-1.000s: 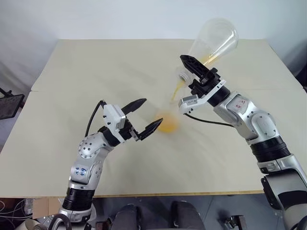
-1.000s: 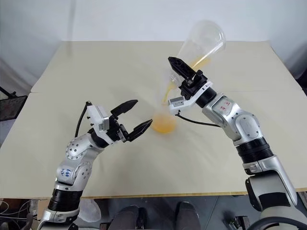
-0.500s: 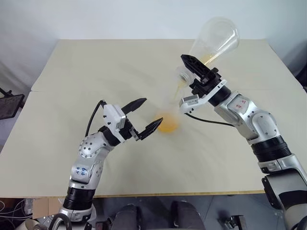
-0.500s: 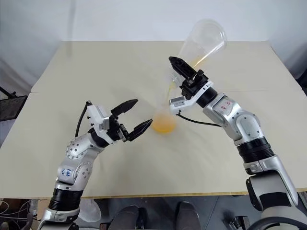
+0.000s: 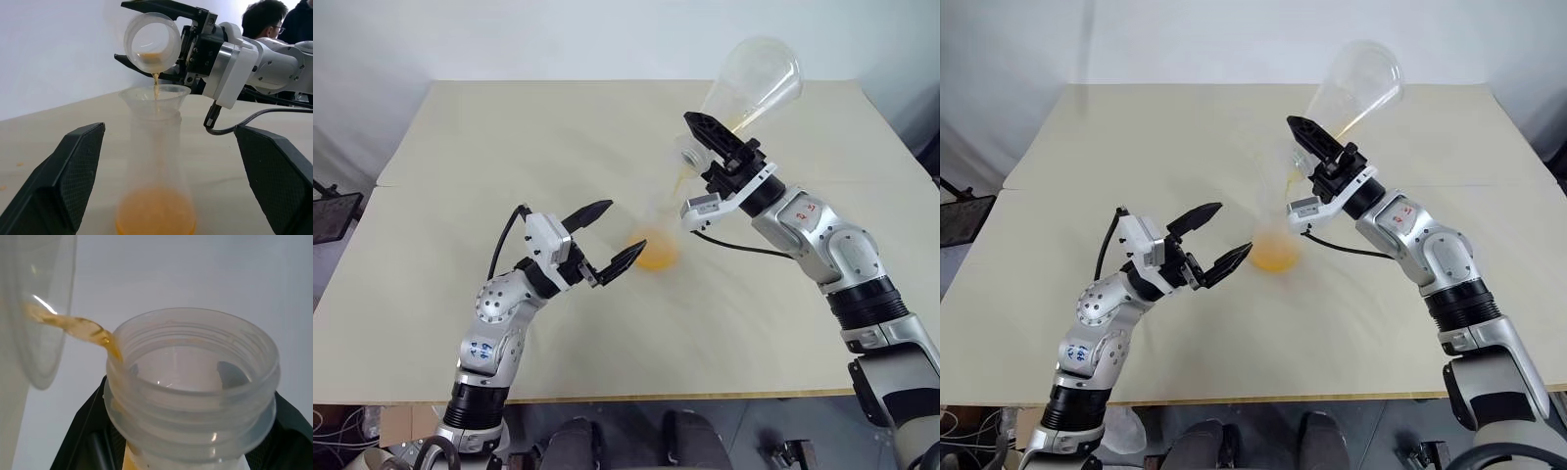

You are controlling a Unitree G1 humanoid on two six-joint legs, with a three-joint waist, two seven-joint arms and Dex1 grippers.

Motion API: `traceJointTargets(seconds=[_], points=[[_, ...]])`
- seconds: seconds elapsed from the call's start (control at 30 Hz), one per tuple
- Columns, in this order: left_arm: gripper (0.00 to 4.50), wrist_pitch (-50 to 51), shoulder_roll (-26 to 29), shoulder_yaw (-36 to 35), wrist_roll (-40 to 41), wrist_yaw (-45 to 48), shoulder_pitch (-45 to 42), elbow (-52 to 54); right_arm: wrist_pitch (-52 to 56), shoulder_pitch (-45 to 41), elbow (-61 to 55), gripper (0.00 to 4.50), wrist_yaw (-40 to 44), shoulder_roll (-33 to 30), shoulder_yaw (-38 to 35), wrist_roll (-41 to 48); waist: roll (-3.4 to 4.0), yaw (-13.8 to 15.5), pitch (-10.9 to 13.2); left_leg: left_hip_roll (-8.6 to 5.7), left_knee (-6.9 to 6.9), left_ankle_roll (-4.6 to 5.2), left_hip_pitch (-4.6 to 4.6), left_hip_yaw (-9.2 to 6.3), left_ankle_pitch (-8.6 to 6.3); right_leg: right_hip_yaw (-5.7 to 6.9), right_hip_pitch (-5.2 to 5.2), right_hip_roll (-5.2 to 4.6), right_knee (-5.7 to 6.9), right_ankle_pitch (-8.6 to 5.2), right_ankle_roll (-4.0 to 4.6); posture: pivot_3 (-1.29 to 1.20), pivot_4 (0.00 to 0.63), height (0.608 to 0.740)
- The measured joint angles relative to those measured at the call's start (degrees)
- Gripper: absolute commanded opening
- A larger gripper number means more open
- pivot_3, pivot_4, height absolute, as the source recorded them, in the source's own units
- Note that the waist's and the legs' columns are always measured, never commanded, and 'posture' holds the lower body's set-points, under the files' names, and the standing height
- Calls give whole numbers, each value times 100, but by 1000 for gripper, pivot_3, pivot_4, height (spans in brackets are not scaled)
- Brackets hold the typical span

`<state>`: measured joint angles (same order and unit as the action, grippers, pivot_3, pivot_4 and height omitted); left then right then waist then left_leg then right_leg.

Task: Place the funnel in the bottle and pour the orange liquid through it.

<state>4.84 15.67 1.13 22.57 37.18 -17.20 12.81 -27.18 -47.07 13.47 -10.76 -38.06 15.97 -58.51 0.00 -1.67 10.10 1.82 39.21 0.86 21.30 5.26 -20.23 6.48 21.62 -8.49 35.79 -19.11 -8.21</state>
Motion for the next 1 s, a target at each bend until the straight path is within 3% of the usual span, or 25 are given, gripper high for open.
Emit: traceJointTargets(seconds=[0.67,1.0], points=[[4500,-80,-29,0,-33,-2,-1,-27,22,-1,0,2479,-7,10,0,12,0,0,0,0,0,0,0,0,0,0,0,0,0,0,0,0,150,740],[4500,-80,-13,-5,-32,6,-3,-32,259,2,12,2479,780,382,-272,1423,0,7,0,-1,0,1,1,-3,0,3,-2,-4,0,0,0,0,150,740]])
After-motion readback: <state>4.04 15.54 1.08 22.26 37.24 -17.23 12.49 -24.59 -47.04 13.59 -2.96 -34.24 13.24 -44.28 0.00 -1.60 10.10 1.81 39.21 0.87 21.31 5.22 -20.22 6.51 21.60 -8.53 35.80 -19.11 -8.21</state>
